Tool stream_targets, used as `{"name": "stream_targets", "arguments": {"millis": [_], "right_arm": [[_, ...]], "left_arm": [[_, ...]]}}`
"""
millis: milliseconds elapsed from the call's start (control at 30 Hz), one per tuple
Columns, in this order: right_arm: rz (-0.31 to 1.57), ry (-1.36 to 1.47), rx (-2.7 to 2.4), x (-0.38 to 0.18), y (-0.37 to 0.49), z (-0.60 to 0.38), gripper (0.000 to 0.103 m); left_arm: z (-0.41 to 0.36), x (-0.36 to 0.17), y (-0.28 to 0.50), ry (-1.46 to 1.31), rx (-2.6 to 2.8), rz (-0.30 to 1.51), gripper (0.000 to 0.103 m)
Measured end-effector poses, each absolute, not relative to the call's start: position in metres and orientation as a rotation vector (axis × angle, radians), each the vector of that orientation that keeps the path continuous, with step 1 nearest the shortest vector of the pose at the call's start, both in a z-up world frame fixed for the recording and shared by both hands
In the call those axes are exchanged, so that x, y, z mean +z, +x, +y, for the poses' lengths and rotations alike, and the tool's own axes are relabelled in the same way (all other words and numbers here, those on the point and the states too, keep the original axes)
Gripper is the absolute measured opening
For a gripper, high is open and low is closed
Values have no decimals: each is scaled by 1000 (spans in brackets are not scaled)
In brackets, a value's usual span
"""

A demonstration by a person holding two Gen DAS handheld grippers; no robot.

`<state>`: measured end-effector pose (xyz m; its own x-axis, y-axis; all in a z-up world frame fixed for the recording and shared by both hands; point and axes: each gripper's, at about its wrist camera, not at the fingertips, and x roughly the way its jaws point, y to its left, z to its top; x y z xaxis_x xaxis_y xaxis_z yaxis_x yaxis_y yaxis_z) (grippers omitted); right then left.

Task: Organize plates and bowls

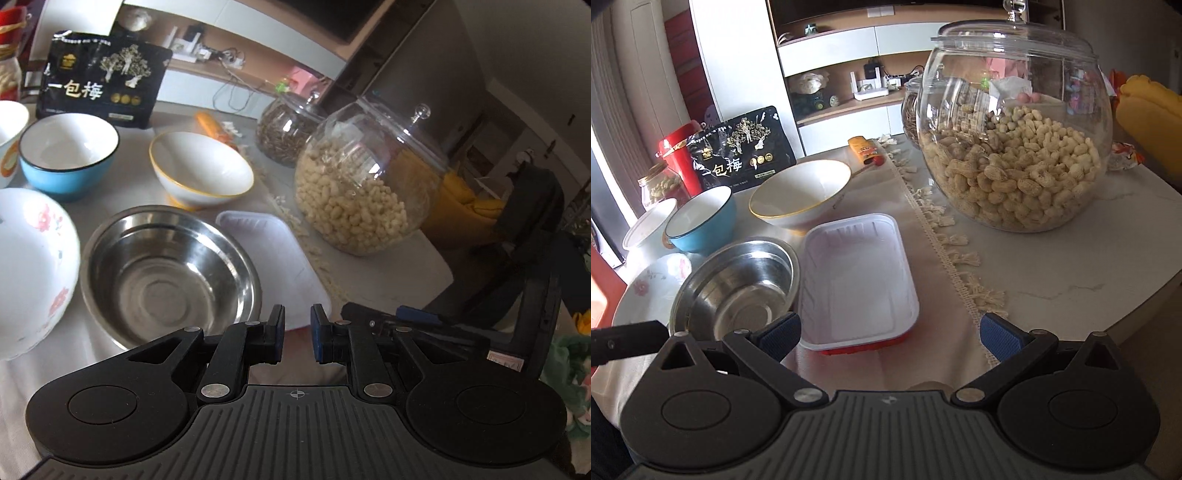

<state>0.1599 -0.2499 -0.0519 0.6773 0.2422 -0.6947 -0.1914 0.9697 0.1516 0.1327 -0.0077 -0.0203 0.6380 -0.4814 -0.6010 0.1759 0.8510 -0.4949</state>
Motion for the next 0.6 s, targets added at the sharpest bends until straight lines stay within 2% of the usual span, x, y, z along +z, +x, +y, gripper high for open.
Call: {"name": "stream_targets", "arguments": {"millis": [133,233,300,367,433,600], "right_arm": [[824,117,288,-71,181,-267,103],[925,135,337,-91,202,-266,103],[973,158,346,-103,214,-265,95],[1005,193,365,-110,222,-267,78],[1022,219,389,-113,227,-270,69],[1069,250,436,-121,238,-274,59]], "left_arm": [[-20,-23,211,-339,-300,947,17],[-10,-44,270,-495,-334,1088,17],[-7,-56,296,-541,-332,1134,17],[-8,-60,311,-510,-291,1136,17],[-13,-61,321,-422,-245,1131,17],[-22,-72,342,-300,-208,1165,17]]}}
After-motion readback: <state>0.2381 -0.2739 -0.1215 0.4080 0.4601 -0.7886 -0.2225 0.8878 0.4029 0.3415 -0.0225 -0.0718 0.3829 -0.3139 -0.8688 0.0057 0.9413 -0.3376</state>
